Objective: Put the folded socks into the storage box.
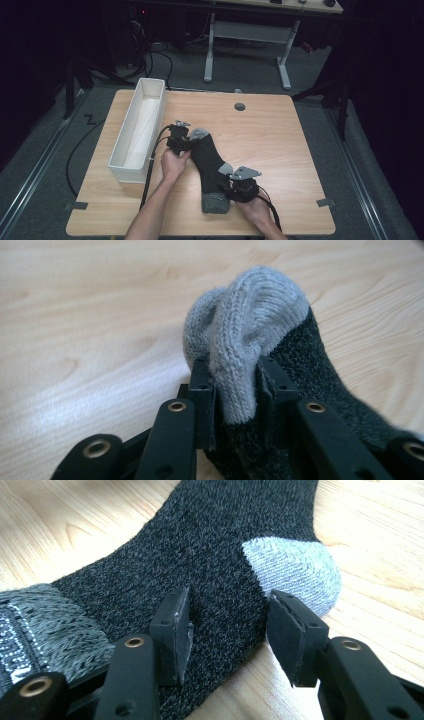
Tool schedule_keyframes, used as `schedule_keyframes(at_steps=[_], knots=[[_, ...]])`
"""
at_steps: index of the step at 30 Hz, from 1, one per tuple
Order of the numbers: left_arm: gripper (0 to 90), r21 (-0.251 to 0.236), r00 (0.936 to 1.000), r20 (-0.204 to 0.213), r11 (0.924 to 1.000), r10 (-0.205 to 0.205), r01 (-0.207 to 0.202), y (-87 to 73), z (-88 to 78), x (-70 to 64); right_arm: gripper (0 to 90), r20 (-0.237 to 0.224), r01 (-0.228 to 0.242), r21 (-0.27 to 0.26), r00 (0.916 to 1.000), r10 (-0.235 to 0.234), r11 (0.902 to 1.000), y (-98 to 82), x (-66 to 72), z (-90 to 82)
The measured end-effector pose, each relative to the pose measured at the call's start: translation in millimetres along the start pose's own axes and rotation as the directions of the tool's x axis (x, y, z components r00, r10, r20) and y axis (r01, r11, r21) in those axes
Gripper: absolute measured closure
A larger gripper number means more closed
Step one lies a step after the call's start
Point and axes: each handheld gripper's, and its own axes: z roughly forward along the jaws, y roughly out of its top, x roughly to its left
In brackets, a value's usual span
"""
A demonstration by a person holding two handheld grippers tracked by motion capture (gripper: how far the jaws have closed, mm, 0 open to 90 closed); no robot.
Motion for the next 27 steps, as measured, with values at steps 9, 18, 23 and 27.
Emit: schedule_keyframes(at_steps=[9, 18, 23, 27], knots=[[72.4, -0.037, 0.996, 0.09, 0.9993, -0.001, 0.004, 8.0, -18.4, -14.0, 61.1, -0.015, 0.0, 0.011, 0.9999, 0.0, 0.9999, 6.4, -1.1, -3.0], [72.6, -0.042, 0.9885, 0.151, 0.9991, 0.004, 0.002, 6.5, -25.4, -24.5, 77.1, -0.078, -0.021, -0.064, 0.9969, 0.016, 0.9977, 37.2, 1.1, -2.7], [72.7, -0.037, 0.9831, 0.183, 0.9993, 0.015, -0.008, 7.1, -30.4, -31.0, 77.3, -0.091, -0.014, -0.034, 0.9958, 0.011, 0.9993, 48.2, 4.3, 14.9], [72.9, -0.034, 0.9738, 0.224, 0.9989, 0.038, -0.032, 8.6, -37.1, -41.4, 76.4, -0.087, -0.013, 0.002, 0.9961, 0.013, 0.9999, 48.6, 5.3, 28.2]])
